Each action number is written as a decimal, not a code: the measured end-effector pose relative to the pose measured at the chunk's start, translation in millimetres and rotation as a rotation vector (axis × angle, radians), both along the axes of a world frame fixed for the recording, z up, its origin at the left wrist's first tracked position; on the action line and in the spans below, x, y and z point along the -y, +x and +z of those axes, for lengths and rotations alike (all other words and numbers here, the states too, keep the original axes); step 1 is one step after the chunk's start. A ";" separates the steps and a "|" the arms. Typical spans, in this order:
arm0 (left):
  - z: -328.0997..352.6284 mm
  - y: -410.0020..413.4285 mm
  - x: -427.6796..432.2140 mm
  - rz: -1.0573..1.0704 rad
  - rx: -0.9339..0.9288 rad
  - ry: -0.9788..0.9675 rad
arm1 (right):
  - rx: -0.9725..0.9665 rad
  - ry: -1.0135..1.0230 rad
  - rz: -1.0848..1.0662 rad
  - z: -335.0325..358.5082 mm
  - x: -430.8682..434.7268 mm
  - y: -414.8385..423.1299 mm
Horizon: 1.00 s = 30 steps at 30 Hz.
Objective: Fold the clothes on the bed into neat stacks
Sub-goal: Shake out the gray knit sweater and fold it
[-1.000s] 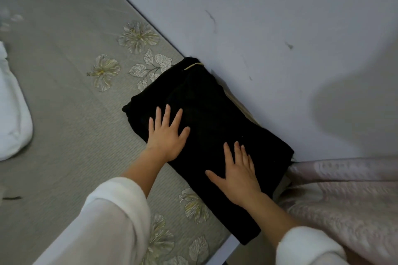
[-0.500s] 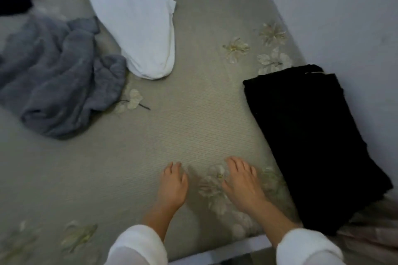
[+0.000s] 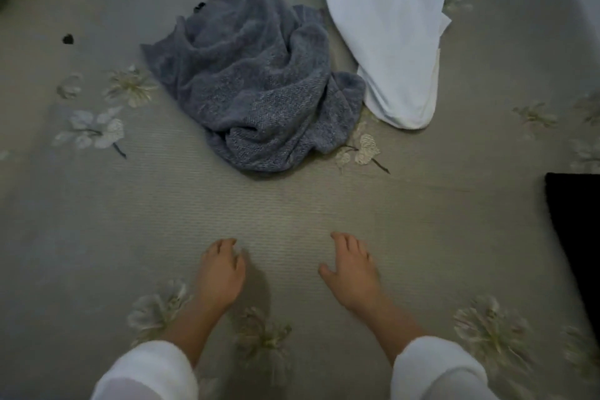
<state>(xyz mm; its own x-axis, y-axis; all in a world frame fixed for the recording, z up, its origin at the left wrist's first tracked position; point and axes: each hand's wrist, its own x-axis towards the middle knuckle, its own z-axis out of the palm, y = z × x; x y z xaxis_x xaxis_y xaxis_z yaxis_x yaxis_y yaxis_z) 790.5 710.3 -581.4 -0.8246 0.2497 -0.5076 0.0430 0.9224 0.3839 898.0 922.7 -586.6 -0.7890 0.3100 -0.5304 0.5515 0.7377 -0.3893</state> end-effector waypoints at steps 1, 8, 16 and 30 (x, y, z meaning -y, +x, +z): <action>-4.1 -14.0 6.5 -0.007 -0.006 -0.018 | -0.001 -0.005 0.016 -1.3 4.1 -15.3; -18.1 -109.6 -21.4 0.008 -0.153 -0.113 | 0.022 0.133 0.110 -0.3 -24.4 -120.0; -26.7 -220.6 -88.6 -0.314 -0.272 -0.020 | -0.037 0.262 0.057 -14.7 -78.7 -212.2; -0.1 -186.1 -54.0 0.488 0.282 0.628 | -0.023 -0.282 -0.387 -7.2 -65.7 -162.6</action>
<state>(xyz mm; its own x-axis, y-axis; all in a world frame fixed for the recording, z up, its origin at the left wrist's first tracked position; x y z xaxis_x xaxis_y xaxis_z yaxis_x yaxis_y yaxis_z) 604.4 764.4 -581.4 -0.7766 0.2029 -0.5965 -0.4793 0.4242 0.7683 735.4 988.3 -593.9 -0.6567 0.4299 -0.6197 0.7537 0.3443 -0.5599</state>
